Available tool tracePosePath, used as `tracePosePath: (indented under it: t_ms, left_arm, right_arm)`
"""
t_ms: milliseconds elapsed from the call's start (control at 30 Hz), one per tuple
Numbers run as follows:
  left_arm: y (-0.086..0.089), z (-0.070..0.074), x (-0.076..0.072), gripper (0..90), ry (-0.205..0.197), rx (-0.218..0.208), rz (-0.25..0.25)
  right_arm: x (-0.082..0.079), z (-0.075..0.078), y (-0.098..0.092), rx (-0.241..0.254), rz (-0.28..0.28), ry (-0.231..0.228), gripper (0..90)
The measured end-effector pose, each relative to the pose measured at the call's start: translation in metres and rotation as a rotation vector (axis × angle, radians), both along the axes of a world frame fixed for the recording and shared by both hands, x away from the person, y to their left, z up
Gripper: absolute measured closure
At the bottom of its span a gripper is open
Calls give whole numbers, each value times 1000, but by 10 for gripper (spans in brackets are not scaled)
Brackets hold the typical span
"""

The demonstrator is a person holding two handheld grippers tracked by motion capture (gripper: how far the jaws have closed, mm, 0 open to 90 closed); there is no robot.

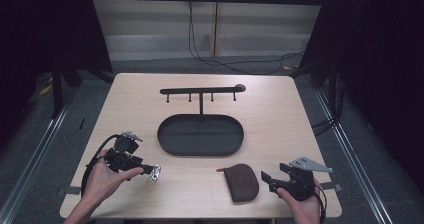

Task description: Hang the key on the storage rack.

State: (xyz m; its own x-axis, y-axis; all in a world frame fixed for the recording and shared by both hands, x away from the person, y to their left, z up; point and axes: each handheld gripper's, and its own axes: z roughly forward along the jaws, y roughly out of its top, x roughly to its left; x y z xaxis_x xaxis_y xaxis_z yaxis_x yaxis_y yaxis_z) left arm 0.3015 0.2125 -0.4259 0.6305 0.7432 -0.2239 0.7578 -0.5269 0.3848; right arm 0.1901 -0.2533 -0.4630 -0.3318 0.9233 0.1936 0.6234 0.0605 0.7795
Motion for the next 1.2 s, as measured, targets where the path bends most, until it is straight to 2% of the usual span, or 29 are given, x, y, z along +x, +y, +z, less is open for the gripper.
tracePosePath:
  t_ms: [133,167,233,367,467,500,533,700,733,933,1033,1200]
  left_arm:
    - [-3,-1,6,493,27,27,8]
    - [-5,-1,7,499,34,33,26]
    - [-8,0,11,500,50,53,20]
    - [-16,1,15,531,61,102,30]
    - [-19,0,16,533,73,114,27]
    - [-23,-3,18,536,97,121,46]
    - [-24,-4,20,536,106,131,44]
    - [-28,-8,25,537,137,142,47]
    - [-31,-8,26,532,137,147,34]
    - [-36,-13,30,529,153,175,30]
    - [-37,-16,31,544,166,167,31]
    - [-39,-22,33,550,179,186,22]
  right_arm:
    - [1,-1,-1,3,-1,2,221]
    - [1,-1,-1,2,-1,3,221]
    - [1,-1,-1,3,-1,7,221]
    - [1,-1,-1,4,-3,13,221]
    - [1,-1,-1,3,-3,15,222]
    - [2,-2,-1,2,-3,16,222]
    - [2,-2,-1,4,-1,18,222]
    - [2,-2,-1,2,-2,18,223]
    - [2,-2,-1,3,-6,23,223]
    - [2,-2,-1,2,-4,25,223]
    - [2,-2,-1,4,-5,25,223]
    - [2,-2,-1,4,-4,28,223]
